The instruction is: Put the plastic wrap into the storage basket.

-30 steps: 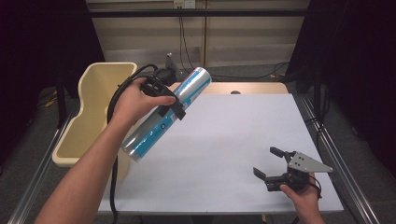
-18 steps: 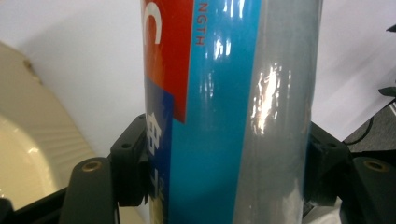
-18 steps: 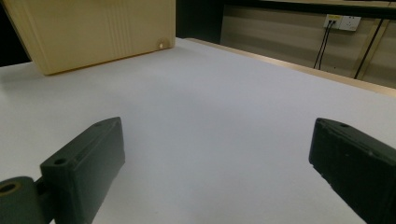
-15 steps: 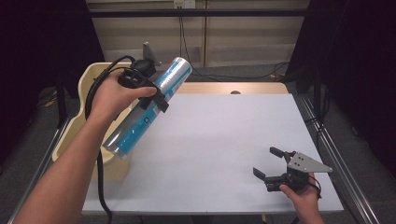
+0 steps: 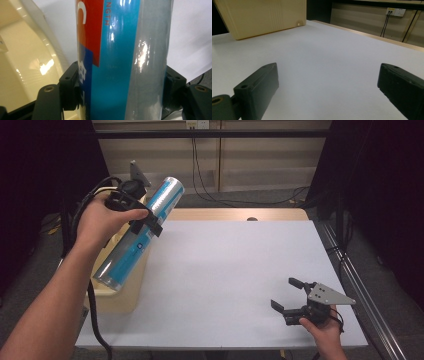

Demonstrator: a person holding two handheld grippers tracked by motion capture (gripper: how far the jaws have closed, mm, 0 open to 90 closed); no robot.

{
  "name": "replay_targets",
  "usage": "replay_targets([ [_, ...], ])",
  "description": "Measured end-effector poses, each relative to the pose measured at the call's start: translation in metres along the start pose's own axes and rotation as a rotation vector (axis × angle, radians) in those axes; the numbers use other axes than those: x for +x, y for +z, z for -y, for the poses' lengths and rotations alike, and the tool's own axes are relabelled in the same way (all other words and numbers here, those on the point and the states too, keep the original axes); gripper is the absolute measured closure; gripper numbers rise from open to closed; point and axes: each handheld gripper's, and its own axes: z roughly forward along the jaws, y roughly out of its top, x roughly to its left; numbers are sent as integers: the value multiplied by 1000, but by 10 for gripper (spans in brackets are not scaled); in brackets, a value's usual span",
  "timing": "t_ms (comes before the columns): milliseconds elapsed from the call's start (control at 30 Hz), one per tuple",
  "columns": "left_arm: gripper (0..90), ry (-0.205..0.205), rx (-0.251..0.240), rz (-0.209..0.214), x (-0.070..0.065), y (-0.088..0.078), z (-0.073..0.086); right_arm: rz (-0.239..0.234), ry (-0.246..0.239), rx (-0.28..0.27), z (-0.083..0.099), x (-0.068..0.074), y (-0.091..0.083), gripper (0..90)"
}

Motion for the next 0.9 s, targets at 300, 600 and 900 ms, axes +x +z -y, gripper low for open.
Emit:
replay_targets([
  [300,322,-62,-14,-26,20,-11,10,0,0,2,0,0,0,32],
  [600,322,-112,-13,-54,34,-17,20,-8,-2,6,0,2,2,32],
  [900,322,-149,-5,-71,48,-16,28,-6,1,3,0,1,2,32],
])
